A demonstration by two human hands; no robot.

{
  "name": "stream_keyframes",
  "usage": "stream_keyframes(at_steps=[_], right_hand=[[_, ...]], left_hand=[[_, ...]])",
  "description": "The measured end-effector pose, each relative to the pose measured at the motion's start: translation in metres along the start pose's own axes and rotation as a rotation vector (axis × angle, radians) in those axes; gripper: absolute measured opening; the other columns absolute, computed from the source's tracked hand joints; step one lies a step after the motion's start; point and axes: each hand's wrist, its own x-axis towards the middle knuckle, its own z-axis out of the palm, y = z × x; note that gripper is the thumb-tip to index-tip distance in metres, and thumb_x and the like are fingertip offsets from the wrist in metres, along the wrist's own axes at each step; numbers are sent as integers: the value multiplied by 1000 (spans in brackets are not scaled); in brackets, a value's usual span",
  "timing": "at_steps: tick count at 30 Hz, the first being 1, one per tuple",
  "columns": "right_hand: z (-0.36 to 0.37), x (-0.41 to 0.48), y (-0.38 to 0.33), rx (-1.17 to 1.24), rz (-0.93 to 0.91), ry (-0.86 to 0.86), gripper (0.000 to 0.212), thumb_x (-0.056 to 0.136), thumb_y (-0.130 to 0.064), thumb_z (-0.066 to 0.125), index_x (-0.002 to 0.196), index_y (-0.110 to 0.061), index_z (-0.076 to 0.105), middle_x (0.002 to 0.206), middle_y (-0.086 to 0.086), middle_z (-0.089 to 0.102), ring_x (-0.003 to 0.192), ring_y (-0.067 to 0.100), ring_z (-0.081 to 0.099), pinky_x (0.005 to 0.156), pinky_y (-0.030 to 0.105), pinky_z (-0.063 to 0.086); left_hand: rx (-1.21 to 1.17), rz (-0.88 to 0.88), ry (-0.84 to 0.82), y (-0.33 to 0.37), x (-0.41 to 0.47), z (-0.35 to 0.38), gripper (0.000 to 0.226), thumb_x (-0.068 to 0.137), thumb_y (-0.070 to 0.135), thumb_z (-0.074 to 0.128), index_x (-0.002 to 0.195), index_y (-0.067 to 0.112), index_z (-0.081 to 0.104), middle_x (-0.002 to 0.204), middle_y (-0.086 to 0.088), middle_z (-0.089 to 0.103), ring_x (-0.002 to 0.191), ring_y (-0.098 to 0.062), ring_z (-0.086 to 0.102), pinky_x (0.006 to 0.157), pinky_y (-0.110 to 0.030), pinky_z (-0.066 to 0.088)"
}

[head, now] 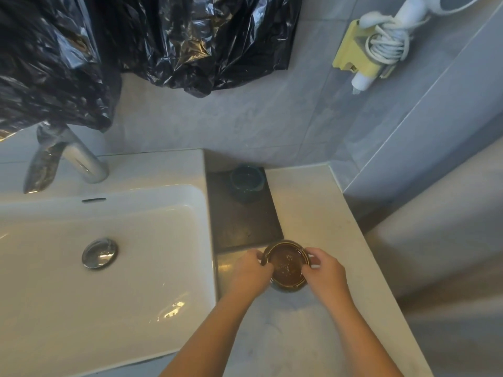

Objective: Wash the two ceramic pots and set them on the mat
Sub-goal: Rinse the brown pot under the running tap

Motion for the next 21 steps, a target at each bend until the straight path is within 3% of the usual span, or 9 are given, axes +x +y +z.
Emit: stream_keyframes(at_steps=[4, 8, 12, 18, 21], right_hand=[[-7, -9, -29, 64, -77, 15, 34, 90, -8, 66, 123, -16, 65, 102, -2, 65, 89, 13, 61, 57, 2, 40], [-3, -23, -62, 215, -125, -26, 34, 87, -10, 69, 118, -23, 67, 103, -2, 70, 93, 17, 68, 76, 33, 62], [18, -40, -99, 418, -147, -210, 27, 89, -10, 68, 108, -27, 63, 102, -3, 70, 91, 13, 70, 64, 26, 60], [86, -61, -149, 585, -2, -585, 28, 96, -15, 59, 124, -20, 59, 115, 8, 70, 101, 26, 71, 75, 37, 61], [125, -70, -172, 602, 32, -665, 29, 95, -14, 61, 124, -16, 62, 115, 11, 70, 101, 28, 71, 76, 38, 61]], left_hand=[[-51, 68, 49, 11, -19, -37, 24, 84, 31, 59, 105, 21, 54, 92, -2, 66, 88, -22, 66, 82, -41, 57], [-172, 71, 118, 10, -43, -86, 40, 64, 44, 60, 98, 24, 61, 90, -1, 69, 87, -21, 67, 83, -43, 57], [-420, 31, 169, -4, -63, -135, 15, 80, 24, 69, 94, 18, 65, 85, -9, 73, 78, -24, 72, 76, -40, 60], [-591, -21, 224, -58, -85, -200, 15, 86, 14, 66, 101, 10, 64, 91, -13, 73, 83, -26, 71, 70, -34, 59], [-575, -18, 267, -90, -89, -235, 17, 88, 18, 65, 103, 10, 66, 96, -11, 71, 87, -25, 70, 73, -35, 59]])
